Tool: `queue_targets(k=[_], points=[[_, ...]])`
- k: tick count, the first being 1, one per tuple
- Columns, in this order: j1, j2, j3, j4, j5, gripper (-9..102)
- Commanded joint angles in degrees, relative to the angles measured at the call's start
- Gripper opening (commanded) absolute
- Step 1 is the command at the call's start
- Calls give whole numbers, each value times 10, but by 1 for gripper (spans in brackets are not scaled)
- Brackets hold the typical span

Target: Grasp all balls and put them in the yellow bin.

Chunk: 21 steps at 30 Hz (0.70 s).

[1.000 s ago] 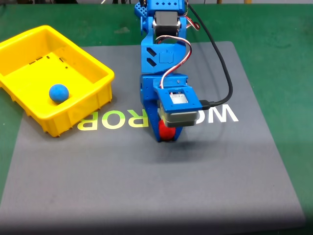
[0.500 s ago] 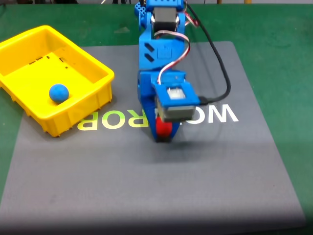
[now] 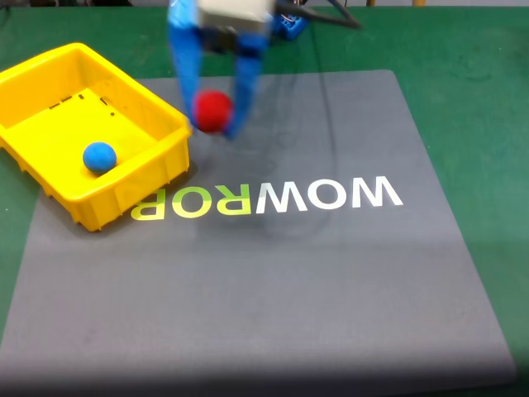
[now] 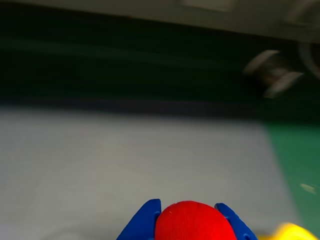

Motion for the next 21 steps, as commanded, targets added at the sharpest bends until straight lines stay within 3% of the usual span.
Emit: queue_targets(k=[1,14,21], points=[[61,83,-1,8,-7,0],[232,265,258,10,-31,0],[272,276,288,8,-36,0]])
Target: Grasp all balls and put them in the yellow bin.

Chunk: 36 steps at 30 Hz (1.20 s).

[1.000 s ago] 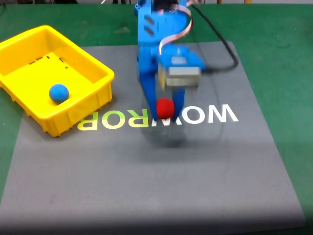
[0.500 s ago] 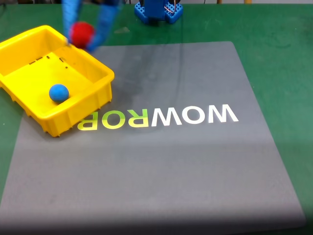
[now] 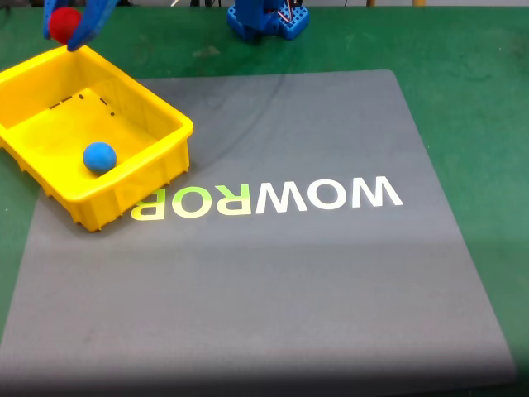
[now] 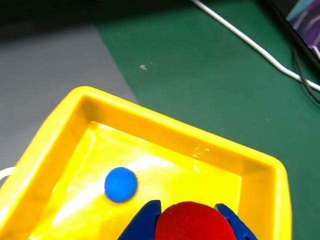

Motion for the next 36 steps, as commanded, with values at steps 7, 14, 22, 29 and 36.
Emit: queue_targets(k=[7,14,22,29,36], points=[[6,39,-8,-7,1,0],[3,36,-10,-18,26,40],[-1,33,-13,-22,32,43],[-4,33,-15,-24,29,43],[-53,76,-9,-5,34,41]])
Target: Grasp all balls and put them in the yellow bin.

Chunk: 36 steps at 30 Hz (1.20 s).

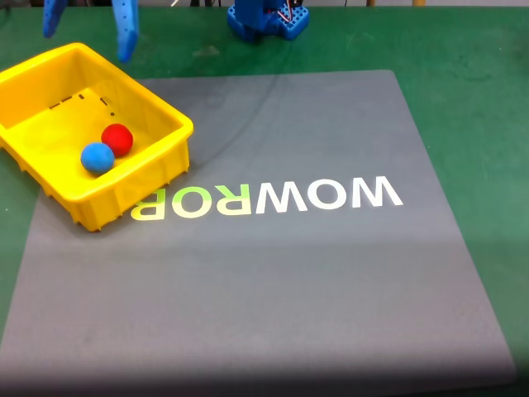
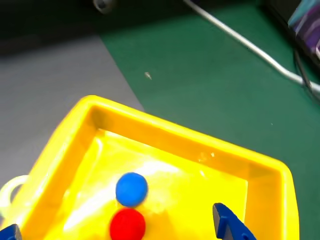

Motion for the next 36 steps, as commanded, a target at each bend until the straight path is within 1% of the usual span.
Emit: queue_targets(k=[1,3,5,7,11,14,16,19,23,26,31,36], points=[[-43,68,-8,15,9,40],[-85,105,8,30,12,36],[-135,155,42,38,8,29],[-191,213,88,47,11,19],[-297,346,209,96,6,0],[-357,451,327,119,-2,0],[-380,522,419,133,-16,0],[-379,627,555,149,-41,0],[-350,752,688,214,-64,0],[-334,830,751,269,-62,0],[-326,889,803,351,-38,0],[-308,896,860,363,-36,0]])
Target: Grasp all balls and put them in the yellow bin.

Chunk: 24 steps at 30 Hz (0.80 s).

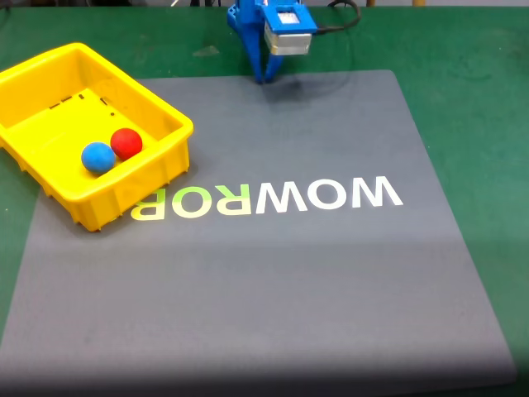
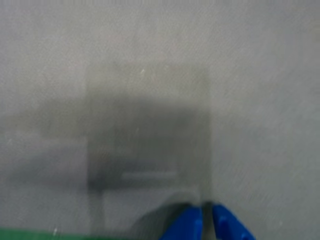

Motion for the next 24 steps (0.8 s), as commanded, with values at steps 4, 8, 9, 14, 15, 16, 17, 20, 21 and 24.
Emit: queue_targets(k=[4,8,9,14,15,16,17,20,21,24], points=[[17,10,36,23,19,0],[15,10,36,24,23,0],[15,11,36,24,22,0],[8,11,36,24,25,0],[7,11,36,24,25,0],[7,11,36,24,26,0],[6,11,36,24,26,0],[4,7,36,24,28,0],[4,4,36,22,27,0],[4,4,36,22,26,0]])
